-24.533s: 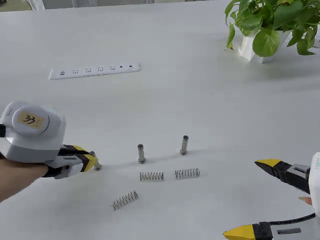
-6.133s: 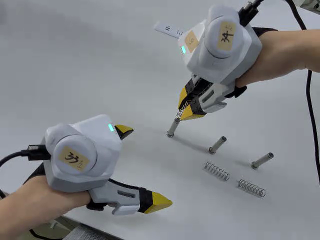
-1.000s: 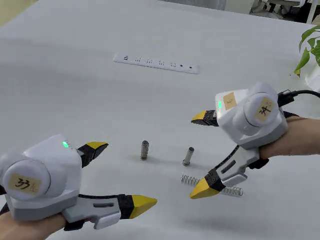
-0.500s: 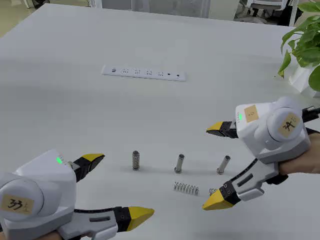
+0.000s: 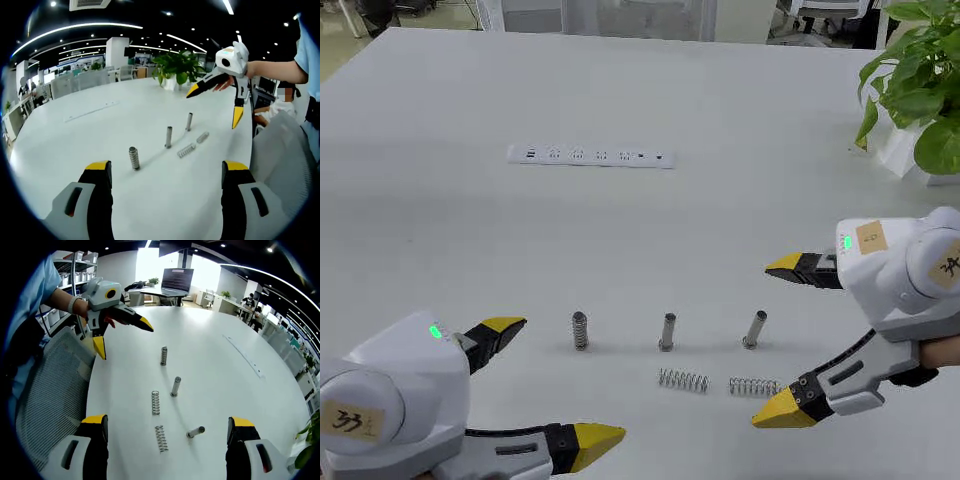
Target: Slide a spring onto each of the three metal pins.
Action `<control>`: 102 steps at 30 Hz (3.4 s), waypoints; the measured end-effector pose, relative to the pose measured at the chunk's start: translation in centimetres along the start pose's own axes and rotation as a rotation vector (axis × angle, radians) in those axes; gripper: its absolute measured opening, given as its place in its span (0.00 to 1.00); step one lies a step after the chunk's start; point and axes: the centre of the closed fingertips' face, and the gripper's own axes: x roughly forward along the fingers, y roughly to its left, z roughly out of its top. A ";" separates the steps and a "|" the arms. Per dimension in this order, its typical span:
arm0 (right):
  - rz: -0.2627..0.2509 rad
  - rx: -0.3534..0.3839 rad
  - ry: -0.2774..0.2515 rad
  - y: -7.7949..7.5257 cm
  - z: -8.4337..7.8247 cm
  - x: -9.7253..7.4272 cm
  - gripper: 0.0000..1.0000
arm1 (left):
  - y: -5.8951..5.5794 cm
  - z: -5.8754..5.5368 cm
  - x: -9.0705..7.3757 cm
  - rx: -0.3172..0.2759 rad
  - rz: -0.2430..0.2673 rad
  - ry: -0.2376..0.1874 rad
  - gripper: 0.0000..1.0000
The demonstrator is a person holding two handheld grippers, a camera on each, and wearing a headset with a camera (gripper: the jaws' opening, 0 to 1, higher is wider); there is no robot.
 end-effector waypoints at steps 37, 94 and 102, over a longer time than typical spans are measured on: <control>-0.149 0.209 -0.099 2.0 -5.2 -4.5 0.99 | -1.6 -0.6 1.3 0.045 -0.077 0.057 0.89; -0.182 0.367 -0.129 4.3 -8.5 -5.3 0.93 | -3.9 -2.9 11.0 0.400 -0.277 0.295 0.18; -0.184 0.378 -0.128 4.4 -8.7 -5.3 0.92 | -3.9 -3.2 11.3 0.418 -0.299 0.322 0.15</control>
